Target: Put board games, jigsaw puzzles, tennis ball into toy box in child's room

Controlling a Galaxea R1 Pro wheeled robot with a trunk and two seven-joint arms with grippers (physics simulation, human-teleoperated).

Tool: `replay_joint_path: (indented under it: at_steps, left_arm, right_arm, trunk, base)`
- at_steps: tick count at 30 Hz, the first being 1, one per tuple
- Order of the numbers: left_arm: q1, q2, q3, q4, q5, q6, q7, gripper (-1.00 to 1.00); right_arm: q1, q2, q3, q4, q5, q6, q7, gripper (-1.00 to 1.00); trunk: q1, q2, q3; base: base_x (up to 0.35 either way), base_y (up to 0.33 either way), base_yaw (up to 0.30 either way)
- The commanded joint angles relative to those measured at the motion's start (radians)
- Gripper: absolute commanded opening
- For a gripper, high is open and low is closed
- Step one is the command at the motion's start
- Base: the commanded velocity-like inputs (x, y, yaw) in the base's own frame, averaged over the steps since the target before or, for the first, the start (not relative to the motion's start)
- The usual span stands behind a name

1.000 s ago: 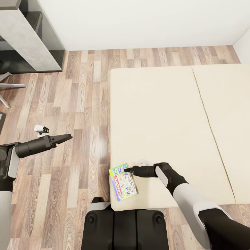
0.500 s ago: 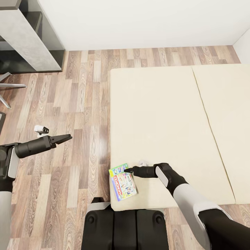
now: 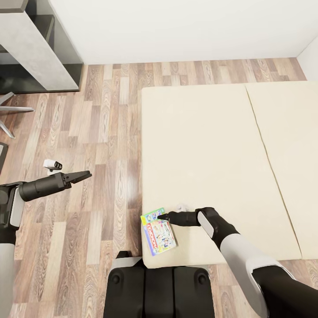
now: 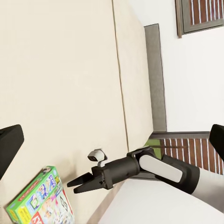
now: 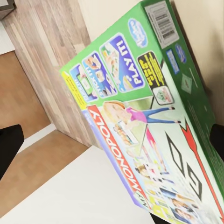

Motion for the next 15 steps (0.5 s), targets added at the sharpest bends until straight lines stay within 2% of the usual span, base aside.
replay_joint_path:
  at_steps: [1,15]
  left_arm:
    - [0.000,0.000,0.000,0.000,0.001,0.010,-0.003,1.00]
    - [0.000,-0.001,0.000,0.000,0.001,0.010,-0.003,1.00]
  right_arm:
    - [0.000,-0.001,0.003,-0.001,-0.005,0.005,-0.001,1.00]
    - [0.000,-0.001,0.003,-0.001,-0.005,0.004,0.002,1.00]
  trunk:
    - [0.001,-0.002,-0.001]
    - [0.001,-0.002,-0.001]
  base:
    - [0.000,0.014,0.000]
    - [0.000,0.003,0.000]
